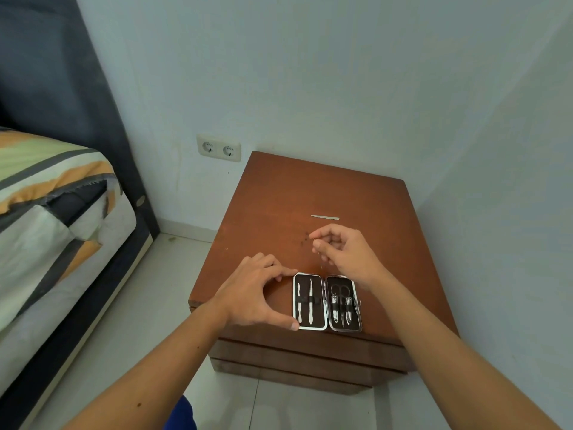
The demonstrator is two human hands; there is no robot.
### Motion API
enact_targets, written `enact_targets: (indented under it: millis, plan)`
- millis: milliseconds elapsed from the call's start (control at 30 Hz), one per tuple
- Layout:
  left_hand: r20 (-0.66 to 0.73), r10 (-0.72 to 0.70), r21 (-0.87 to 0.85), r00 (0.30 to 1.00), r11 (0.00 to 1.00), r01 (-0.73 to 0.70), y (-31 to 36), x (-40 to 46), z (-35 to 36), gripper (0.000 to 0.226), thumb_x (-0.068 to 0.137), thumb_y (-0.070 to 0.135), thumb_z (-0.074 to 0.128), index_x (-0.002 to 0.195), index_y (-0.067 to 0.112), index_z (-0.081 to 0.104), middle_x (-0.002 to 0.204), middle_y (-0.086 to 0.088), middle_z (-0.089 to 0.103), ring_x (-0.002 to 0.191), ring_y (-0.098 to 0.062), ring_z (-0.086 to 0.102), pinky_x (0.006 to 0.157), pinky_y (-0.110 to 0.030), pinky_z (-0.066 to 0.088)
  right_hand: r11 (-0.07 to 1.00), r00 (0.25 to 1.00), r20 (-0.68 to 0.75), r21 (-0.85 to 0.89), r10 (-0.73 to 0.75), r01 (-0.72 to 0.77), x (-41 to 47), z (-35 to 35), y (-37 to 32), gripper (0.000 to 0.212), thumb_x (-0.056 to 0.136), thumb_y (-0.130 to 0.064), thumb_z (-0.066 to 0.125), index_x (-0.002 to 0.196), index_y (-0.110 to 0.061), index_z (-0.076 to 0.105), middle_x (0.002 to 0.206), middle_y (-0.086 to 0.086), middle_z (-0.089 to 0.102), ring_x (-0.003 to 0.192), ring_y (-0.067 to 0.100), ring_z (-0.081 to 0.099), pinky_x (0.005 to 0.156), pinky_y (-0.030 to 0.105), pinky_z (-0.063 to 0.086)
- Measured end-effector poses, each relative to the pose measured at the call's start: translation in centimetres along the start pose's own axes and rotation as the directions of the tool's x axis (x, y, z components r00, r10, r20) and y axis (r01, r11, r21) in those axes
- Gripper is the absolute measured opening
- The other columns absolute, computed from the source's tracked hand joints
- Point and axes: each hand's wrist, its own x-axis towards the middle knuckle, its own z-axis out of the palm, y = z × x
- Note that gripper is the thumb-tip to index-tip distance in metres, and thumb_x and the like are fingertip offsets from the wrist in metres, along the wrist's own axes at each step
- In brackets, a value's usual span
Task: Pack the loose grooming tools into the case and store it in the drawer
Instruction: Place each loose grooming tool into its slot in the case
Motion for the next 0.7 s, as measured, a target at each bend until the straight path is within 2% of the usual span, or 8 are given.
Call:
enact_targets:
  millis: [100, 167, 233, 267, 367, 500, 633, 700]
  plan:
    - [0.011, -0.008, -0.003, 1.0, 1.0, 0.008, 0.1, 0.0, -0.1, 0.104, 0.057, 0.097, 0.073, 0.144, 0.041, 0.06, 0.108, 0.028, 0.046, 0.105, -0.003, 0.046, 0.094, -0.024, 0.036, 0.992, 0.998, 0.037, 0.111, 0.059, -0.063, -0.7, 0.0, 0.0, 0.01, 0.097, -0.009, 0.072, 0.106, -0.013, 0.074, 0.087, 0.006, 0.081, 0.063, 0.009, 0.061, 0.061, 0.02, 0.049]
    - [0.007, -0.006, -0.002, 1.0, 1.0, 0.006, 0.1, 0.0, -0.1, 0.104, 0.057, 0.097, 0.073, 0.143, 0.041, 0.061, 0.107, 0.028, 0.046, 0.104, -0.003, 0.046, 0.093, -0.025, 0.036, 0.994, 0.997, 0.054, 0.091, 0.062, -0.067, -1.2, 0.0, 0.2, 0.009, 0.096, -0.013, 0.074, 0.105, -0.014, 0.074, 0.091, 0.006, 0.082, 0.069, 0.007, 0.069, 0.074, 0.019, 0.052]
    - [0.003, -0.005, 0.001, 1.0, 1.0, 0.005, 0.1, 0.1, -0.1, 0.103, 0.057, 0.096, 0.074, 0.143, 0.041, 0.061, 0.107, 0.027, 0.047, 0.104, -0.003, 0.046, 0.092, -0.025, 0.036, 0.994, 0.995, 0.067, 0.083, 0.071, -0.077, -1.4, 0.1, 0.8, 0.009, 0.096, -0.015, 0.075, 0.105, -0.014, 0.075, 0.093, 0.005, 0.083, 0.089, 0.017, 0.077, 0.094, 0.029, 0.054]
    - [-0.001, -0.003, 0.004, 1.0, 1.0, 0.003, 0.1, 0.1, 0.0, 0.103, 0.057, 0.096, 0.074, 0.142, 0.041, 0.061, 0.107, 0.027, 0.047, 0.104, -0.003, 0.046, 0.093, -0.025, 0.036, 0.991, 0.993, 0.077, 0.091, 0.087, -0.094, -1.5, 0.1, 1.1, 0.01, 0.096, -0.014, 0.074, 0.106, -0.014, 0.075, 0.094, 0.005, 0.083, 0.094, 0.02, 0.077, 0.096, 0.033, 0.054]
    - [-0.008, 0.002, 0.005, 1.0, 1.0, -0.002, 0.1, 0.0, 0.0, 0.102, 0.056, 0.095, 0.075, 0.142, 0.041, 0.061, 0.107, 0.026, 0.048, 0.104, -0.002, 0.046, 0.091, -0.024, 0.035, 0.984, 0.987, 0.105, 0.115, 0.122, -0.133, -1.6, 0.4, 1.4, 0.009, 0.096, -0.011, 0.073, 0.106, -0.012, 0.075, 0.095, 0.007, 0.083, 0.089, 0.017, 0.077, 0.09, 0.039, 0.059]
    - [-0.011, 0.003, -0.004, 1.0, 1.0, -0.003, 0.1, 0.0, 0.0, 0.103, 0.056, 0.094, 0.077, 0.143, 0.042, 0.061, 0.109, 0.025, 0.05, 0.104, -0.002, 0.046, 0.091, -0.022, 0.034, 0.989, 0.984, 0.139, 0.086, 0.111, -0.124, -1.5, 0.8, 1.7, 0.009, 0.095, -0.011, 0.075, 0.103, -0.014, 0.075, 0.095, 0.007, 0.083, 0.096, 0.022, 0.079, 0.097, 0.043, 0.06]
    - [-0.01, 0.002, -0.006, 1.0, 1.0, -0.002, 0.1, 0.0, 0.0, 0.103, 0.057, 0.092, 0.078, 0.144, 0.041, 0.06, 0.11, 0.026, 0.049, 0.104, -0.001, 0.045, 0.091, -0.02, 0.032, 0.996, 0.982, 0.162, -0.012, 0.092, -0.091, -1.3, 1.2, 1.8, 0.009, 0.095, -0.014, 0.076, 0.103, -0.016, 0.076, 0.092, 0.001, 0.083, 0.096, 0.016, 0.079, 0.099, 0.035, 0.058]
    - [-0.012, -0.003, -0.012, 1.0, 1.0, 0.003, 0.1, -0.1, 0.0, 0.102, 0.057, 0.091, 0.079, 0.144, 0.041, 0.06, 0.109, 0.026, 0.05, 0.105, -0.001, 0.045, 0.092, -0.021, 0.033, 0.995, 0.984, 0.156, -0.064, 0.081, -0.072, -1.4, 1.4, 1.8, 0.008, 0.094, -0.016, 0.077, 0.102, -0.018, 0.077, 0.09, -0.001, 0.083, 0.089, 0.014, 0.077, 0.093, 0.031, 0.058]
